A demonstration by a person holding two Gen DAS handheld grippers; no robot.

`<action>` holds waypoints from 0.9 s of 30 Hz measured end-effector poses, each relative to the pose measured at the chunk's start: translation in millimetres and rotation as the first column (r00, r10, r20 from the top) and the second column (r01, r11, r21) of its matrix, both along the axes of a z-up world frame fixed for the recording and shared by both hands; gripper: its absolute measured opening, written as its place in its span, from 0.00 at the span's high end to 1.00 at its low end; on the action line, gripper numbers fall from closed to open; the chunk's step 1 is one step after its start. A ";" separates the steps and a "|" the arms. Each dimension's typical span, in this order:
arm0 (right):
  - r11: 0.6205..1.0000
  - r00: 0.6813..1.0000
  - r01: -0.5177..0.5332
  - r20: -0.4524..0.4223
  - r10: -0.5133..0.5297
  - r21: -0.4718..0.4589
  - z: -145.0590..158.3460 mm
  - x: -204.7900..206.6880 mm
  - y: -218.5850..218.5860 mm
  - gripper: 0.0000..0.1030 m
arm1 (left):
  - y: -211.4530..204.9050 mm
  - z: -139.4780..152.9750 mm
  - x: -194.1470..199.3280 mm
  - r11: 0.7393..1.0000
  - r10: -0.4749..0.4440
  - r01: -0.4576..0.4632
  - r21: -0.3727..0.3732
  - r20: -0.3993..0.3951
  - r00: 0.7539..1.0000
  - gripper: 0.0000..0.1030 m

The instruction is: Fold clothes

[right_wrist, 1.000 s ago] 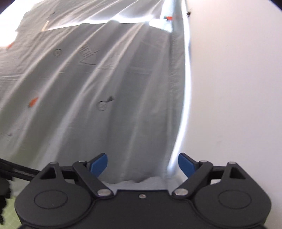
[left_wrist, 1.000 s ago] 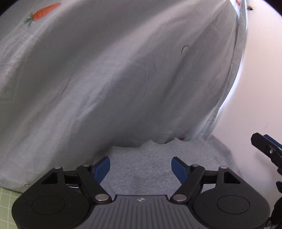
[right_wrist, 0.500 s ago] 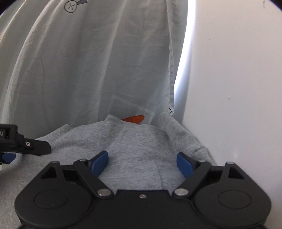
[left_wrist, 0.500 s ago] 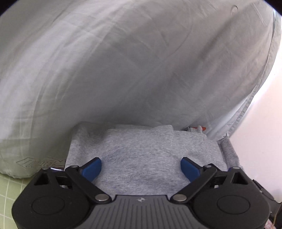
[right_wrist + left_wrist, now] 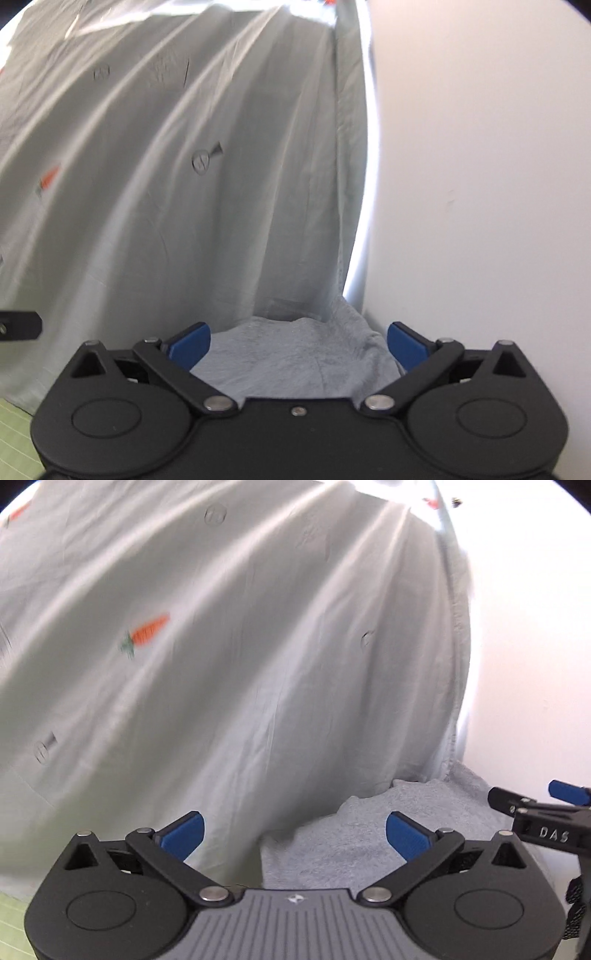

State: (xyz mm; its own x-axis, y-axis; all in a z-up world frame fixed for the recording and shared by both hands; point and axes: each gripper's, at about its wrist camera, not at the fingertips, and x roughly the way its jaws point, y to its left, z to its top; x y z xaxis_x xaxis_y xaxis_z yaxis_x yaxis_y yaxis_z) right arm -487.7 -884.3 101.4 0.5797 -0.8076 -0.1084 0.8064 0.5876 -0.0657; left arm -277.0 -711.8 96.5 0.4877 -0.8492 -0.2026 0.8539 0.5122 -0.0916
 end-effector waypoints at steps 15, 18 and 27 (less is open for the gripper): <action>0.956 0.994 0.103 0.003 -0.108 0.274 -28.7 -86.3 196.1 0.00 | 140.7 -25.1 -89.3 0.979 -0.149 0.170 0.110 -0.179 0.973 0.00; 0.942 0.991 0.129 -0.019 -0.129 0.309 -39.9 -99.5 223.1 0.00 | 161.4 -39.0 -95.3 0.969 -0.167 0.201 0.145 -0.218 0.962 0.00; 0.901 0.985 0.166 -0.100 -0.138 0.400 -74.5 -126.3 283.9 0.00 | 198.3 -64.8 -125.4 0.934 -0.221 0.266 0.241 -0.199 0.955 0.00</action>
State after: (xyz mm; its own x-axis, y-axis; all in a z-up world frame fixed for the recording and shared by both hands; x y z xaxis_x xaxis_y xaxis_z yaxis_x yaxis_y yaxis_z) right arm -614.1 -600.4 26.9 0.4331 -0.7633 -0.4794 0.8902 0.4457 0.0945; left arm -402.4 -513.5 31.7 0.2128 -0.8430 -0.4940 0.9393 0.3157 -0.1341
